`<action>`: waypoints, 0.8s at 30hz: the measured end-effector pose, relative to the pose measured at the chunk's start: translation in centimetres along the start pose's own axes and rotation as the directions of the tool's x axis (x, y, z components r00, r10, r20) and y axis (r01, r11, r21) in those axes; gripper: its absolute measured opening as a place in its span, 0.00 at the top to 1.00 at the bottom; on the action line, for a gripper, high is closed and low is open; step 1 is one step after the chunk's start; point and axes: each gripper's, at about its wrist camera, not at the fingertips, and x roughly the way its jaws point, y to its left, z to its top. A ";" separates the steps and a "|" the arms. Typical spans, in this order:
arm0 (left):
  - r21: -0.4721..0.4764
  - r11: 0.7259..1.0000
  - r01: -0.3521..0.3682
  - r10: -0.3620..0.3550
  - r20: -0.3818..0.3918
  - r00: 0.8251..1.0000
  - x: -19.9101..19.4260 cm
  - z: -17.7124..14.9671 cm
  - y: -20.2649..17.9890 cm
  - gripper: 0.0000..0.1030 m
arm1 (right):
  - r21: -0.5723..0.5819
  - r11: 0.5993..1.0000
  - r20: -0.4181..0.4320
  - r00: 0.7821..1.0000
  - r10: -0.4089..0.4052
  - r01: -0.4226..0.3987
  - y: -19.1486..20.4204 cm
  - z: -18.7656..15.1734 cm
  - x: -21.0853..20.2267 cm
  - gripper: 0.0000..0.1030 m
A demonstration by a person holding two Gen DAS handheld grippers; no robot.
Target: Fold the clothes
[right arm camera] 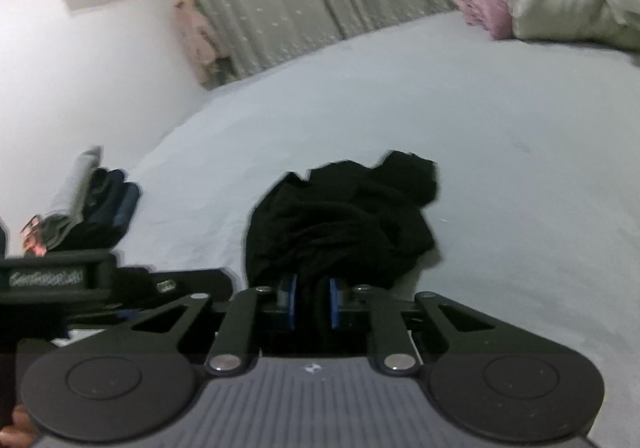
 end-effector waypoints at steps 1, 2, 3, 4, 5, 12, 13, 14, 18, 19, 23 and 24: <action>0.000 1.000 0.004 -0.004 0.002 1.000 0.1 0.0 -0.2 0.24 | -0.015 1.000 -0.001 1.000 0.011 -0.011 0.4 -0.1 -0.1 0.87; 0.000 1.000 0.005 -0.005 0.004 1.000 0.1 0.0 -0.3 0.25 | -0.024 1.000 -0.003 1.000 0.014 -0.014 0.6 -0.1 -0.1 0.87; 0.000 1.000 0.007 -0.007 0.007 1.000 0.2 0.0 -0.4 0.24 | -0.036 0.999 -0.009 1.000 0.028 -0.028 0.8 -0.3 0.0 0.87; -0.003 1.000 0.011 -0.011 0.008 1.000 0.2 0.1 -0.4 0.24 | -0.049 0.998 -0.017 0.999 0.045 -0.046 1.1 -0.5 0.1 0.87; -0.007 1.000 0.015 -0.015 0.008 1.000 0.2 0.2 -0.3 0.24 | -0.057 0.997 -0.022 0.998 0.053 -0.054 1.3 -0.6 0.1 0.87; -0.019 0.998 0.057 -0.057 -0.015 0.998 0.3 0.4 0.0 0.25 | -0.100 0.991 -0.047 0.995 0.086 -0.091 2.6 -1.4 0.4 0.87; -0.018 0.997 0.078 -0.078 -0.028 0.997 0.3 0.4 0.0 0.25 | -0.106 0.990 -0.052 0.994 0.091 -0.096 2.8 -1.5 0.4 0.87; -0.013 0.996 0.087 -0.088 -0.037 0.995 0.3 0.3 -0.1 0.25 | -0.112 0.989 -0.058 0.994 0.095 -0.101 3.0 -1.7 0.4 0.87; 0.030 0.997 0.070 -0.068 -0.061 0.996 0.5 -0.1 -0.4 0.50 | -0.118 0.987 -0.068 0.992 0.104 -0.111 3.3 -1.9 0.4 0.87; 0.042 0.998 0.055 -0.052 -0.064 0.997 0.6 -0.1 -0.4 0.51 | -0.115 0.987 -0.072 0.992 0.105 -0.113 3.2 -2.0 0.4 0.87; 0.027 0.999 0.039 -0.038 -0.058 0.998 0.6 0.0 -0.1 0.69 | -0.110 0.987 -0.078 0.991 0.105 -0.113 3.1 -2.0 0.3 0.86; 0.021 0.999 0.036 -0.035 -0.053 0.998 0.5 0.0 0.0 0.75 | -0.109 0.987 -0.081 0.991 0.109 -0.117 3.1 -2.0 0.3 0.86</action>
